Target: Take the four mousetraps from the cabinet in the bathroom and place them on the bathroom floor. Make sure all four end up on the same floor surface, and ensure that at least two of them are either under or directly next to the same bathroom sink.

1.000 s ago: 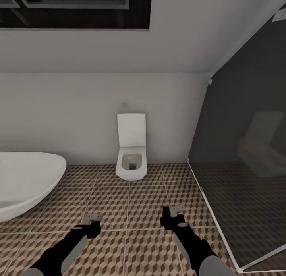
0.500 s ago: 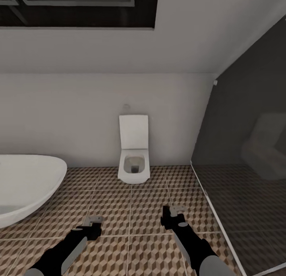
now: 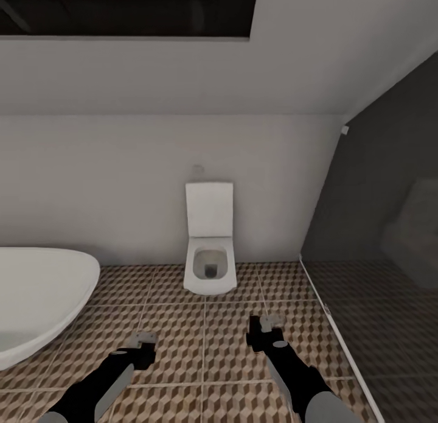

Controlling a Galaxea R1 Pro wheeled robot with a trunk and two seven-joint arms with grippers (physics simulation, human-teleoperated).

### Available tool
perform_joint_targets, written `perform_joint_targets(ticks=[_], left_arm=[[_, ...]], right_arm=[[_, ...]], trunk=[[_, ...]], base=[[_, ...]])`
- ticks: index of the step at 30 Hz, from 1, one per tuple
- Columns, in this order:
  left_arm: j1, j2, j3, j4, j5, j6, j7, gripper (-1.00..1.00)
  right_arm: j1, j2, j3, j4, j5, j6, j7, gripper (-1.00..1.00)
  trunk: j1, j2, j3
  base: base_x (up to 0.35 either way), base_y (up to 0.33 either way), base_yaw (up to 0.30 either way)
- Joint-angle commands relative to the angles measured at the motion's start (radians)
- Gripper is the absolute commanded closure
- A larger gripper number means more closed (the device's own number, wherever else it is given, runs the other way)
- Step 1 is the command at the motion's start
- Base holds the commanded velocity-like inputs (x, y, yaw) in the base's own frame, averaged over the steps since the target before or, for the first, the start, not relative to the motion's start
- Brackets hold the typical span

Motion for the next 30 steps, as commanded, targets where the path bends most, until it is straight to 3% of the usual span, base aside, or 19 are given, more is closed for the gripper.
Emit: perform_joint_targets(ticks=[1,9,26,30], left_arm=[[-0.001,0.000,-0.006,0.002,0.009,0.003,0.011,1.00],[-0.001,-0.021,-0.019,0.010,0.007,0.001,0.011,1.00],[-0.001,-0.036,-0.031,0.006,0.007,0.001,0.011,1.00],[-0.001,-0.038,-0.031,0.006,0.007,0.001,0.011,1.00]], right_arm=[[-0.001,0.000,0.005,-0.002,0.003,0.008,-0.009,1.00],[-0.001,0.000,0.004,-0.003,0.004,0.008,-0.009,1.00],[-0.001,-0.001,0.004,-0.021,0.004,0.008,-0.009,1.00],[-0.001,0.000,0.004,-0.021,0.003,0.008,-0.009,1.00]], trunk=[[0.001,-0.002,-0.002],[0.001,-0.002,-0.002],[0.001,-0.002,-0.004],[0.017,-0.030,-0.022]], base=[[0.341,-0.024,0.000],[0.276,-0.057,0.000],[0.010,-0.002,0.000],[0.000,0.000,0.000]])
